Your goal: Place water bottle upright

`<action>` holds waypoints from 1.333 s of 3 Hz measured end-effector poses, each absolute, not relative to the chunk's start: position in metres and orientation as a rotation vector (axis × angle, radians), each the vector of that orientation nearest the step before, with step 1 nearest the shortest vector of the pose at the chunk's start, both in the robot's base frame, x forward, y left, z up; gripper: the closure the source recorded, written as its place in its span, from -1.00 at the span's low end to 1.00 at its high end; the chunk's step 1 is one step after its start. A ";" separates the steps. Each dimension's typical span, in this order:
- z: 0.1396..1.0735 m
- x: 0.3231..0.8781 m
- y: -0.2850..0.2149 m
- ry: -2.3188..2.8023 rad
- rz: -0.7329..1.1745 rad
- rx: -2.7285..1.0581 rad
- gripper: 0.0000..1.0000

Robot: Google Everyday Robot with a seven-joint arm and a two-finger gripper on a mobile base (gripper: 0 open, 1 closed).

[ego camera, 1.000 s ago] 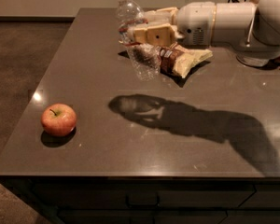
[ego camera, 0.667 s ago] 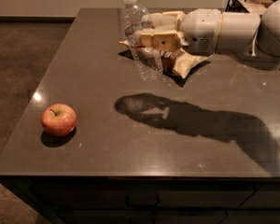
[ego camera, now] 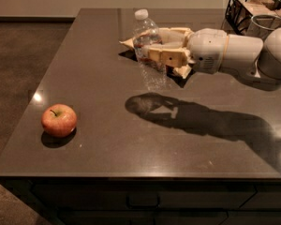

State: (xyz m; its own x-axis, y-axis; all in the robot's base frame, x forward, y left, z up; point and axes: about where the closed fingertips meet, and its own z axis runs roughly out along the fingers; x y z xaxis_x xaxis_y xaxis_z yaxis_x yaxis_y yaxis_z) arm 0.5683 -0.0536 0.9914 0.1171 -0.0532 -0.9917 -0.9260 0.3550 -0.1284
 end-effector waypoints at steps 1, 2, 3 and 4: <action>0.980 0.570 -0.056 1.250 0.868 -0.996 1.00; 0.971 0.570 -0.054 1.200 0.892 -0.993 0.65; 0.961 0.570 -0.052 1.182 0.898 -0.989 0.16; 0.957 0.570 -0.054 1.162 0.889 -0.974 -0.28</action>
Offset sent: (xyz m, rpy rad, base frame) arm 0.0023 -0.0035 -0.0330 0.1270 -0.0645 0.0669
